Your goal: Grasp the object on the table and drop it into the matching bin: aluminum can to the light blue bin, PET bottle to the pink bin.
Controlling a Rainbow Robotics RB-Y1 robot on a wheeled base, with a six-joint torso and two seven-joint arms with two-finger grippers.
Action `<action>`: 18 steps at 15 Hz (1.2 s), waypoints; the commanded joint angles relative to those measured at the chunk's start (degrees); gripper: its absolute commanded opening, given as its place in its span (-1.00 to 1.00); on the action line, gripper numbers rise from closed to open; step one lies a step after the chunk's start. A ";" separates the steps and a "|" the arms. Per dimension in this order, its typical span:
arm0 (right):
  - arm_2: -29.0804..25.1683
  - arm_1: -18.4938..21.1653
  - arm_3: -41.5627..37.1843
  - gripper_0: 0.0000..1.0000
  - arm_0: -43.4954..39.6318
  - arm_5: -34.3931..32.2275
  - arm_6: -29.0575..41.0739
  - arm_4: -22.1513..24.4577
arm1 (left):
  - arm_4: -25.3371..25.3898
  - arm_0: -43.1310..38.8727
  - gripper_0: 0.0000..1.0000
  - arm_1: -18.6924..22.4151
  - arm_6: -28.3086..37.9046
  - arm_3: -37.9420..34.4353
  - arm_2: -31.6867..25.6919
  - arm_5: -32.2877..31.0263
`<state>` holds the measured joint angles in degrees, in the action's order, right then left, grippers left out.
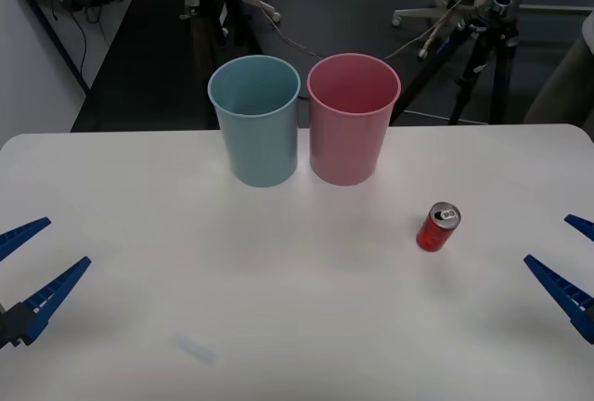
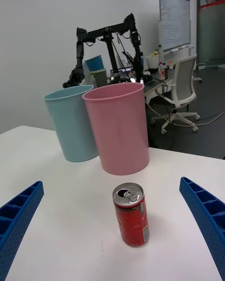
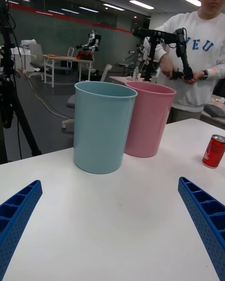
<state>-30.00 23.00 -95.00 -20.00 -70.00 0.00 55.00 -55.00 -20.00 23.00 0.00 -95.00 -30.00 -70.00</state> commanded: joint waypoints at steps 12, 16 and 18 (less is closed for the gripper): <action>9.96 -0.50 3.24 1.00 -4.70 11.73 -15.56 -1.21 | 0.00 0.00 1.00 0.00 0.00 0.00 0.00 0.00; 14.18 -0.67 9.75 1.00 -3.03 13.31 -23.73 -5.25 | 0.00 0.00 1.00 0.00 0.00 0.00 0.00 0.00; 15.41 -0.67 12.56 1.00 -1.71 13.31 -27.51 -6.92 | 0.00 0.00 1.00 0.00 0.00 0.00 0.00 0.00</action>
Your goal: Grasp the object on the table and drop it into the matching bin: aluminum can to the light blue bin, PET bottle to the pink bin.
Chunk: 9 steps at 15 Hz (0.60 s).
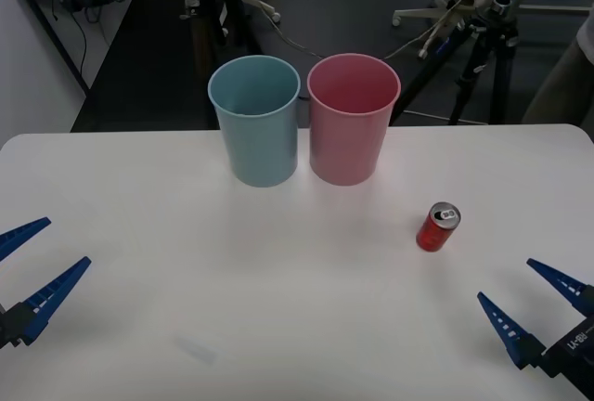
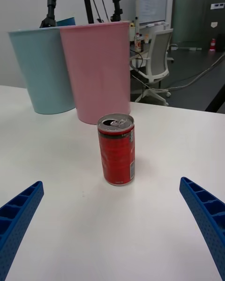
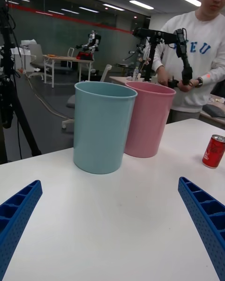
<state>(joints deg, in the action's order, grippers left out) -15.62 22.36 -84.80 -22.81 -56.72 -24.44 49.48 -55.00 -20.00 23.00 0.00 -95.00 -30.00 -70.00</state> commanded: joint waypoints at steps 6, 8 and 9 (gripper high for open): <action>2.35 -2.32 12.55 1.00 7.95 -0.41 -11.59 -4.13 | 0.00 0.00 1.00 0.00 0.00 0.00 0.00 0.00; 2.43 -3.46 15.10 1.00 10.24 -0.41 -12.74 -3.95 | 0.00 0.00 1.00 0.00 0.00 0.00 0.00 0.00; 2.61 -3.90 15.80 1.00 11.03 -0.41 -13.09 -3.69 | 0.00 0.00 1.00 0.00 0.00 0.00 0.00 0.00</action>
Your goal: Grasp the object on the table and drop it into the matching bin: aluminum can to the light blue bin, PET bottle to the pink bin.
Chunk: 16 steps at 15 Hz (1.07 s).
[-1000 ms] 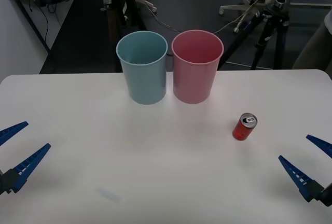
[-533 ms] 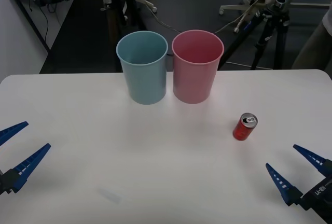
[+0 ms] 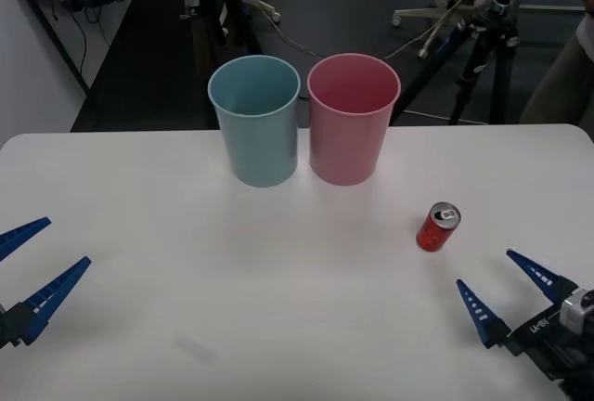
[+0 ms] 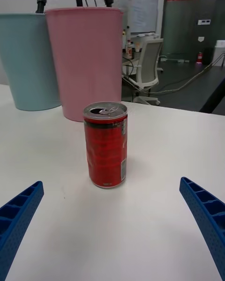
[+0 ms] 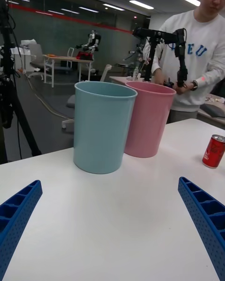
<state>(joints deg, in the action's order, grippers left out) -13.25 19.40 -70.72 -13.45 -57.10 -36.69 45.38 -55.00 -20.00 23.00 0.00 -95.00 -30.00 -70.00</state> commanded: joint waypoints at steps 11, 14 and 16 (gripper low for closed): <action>5.07 -3.49 2.96 1.00 6.77 8.32 -4.01 0.58 | 0.00 0.00 1.00 0.00 0.00 0.00 0.00 0.00; 6.13 -3.93 2.96 1.00 8.18 10.95 -3.92 0.49 | 0.00 0.00 1.00 0.00 0.00 0.00 0.00 0.00; 6.83 -4.02 2.96 1.00 9.15 12.54 -3.74 0.49 | 0.00 0.00 1.00 0.00 0.00 0.00 0.00 0.00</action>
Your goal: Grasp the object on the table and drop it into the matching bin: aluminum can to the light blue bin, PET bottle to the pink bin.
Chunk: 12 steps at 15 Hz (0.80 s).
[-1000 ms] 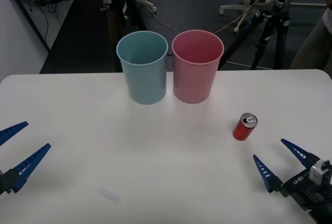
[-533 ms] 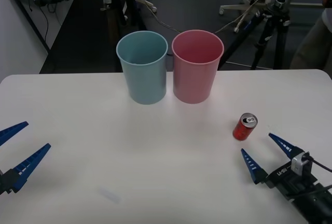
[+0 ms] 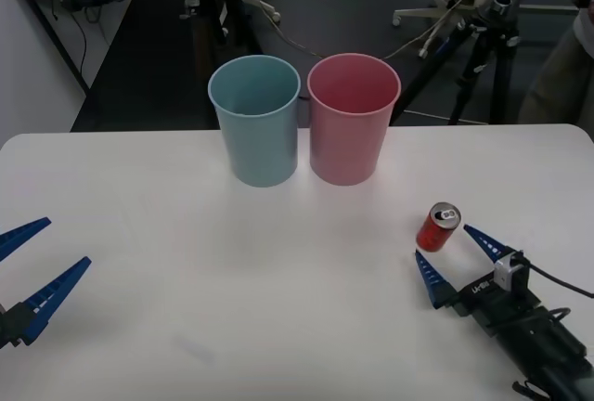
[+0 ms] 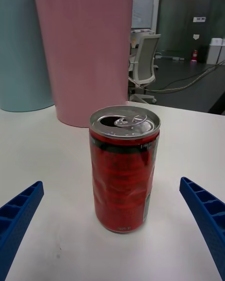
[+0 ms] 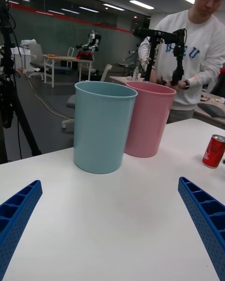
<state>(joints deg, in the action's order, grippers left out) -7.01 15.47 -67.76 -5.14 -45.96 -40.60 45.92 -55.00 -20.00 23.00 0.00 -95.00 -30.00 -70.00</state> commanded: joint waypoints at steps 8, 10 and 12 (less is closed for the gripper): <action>2.80 0.00 0.00 1.00 4.17 6.85 0.70 0.05 | 0.00 0.00 1.00 0.00 0.00 0.00 0.00 0.00; 3.06 0.00 0.00 1.00 4.52 7.47 0.88 0.05 | 0.00 0.00 1.00 0.00 0.00 0.00 0.00 0.00; 3.32 0.00 0.00 1.00 5.05 8.61 0.88 0.23 | 0.00 0.00 1.00 0.00 0.00 0.00 0.00 0.00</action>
<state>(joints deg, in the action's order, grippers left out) -3.77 15.46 -67.76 -0.23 -37.65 -39.74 46.06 -55.00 -20.00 23.00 0.00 -95.00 -30.00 -70.00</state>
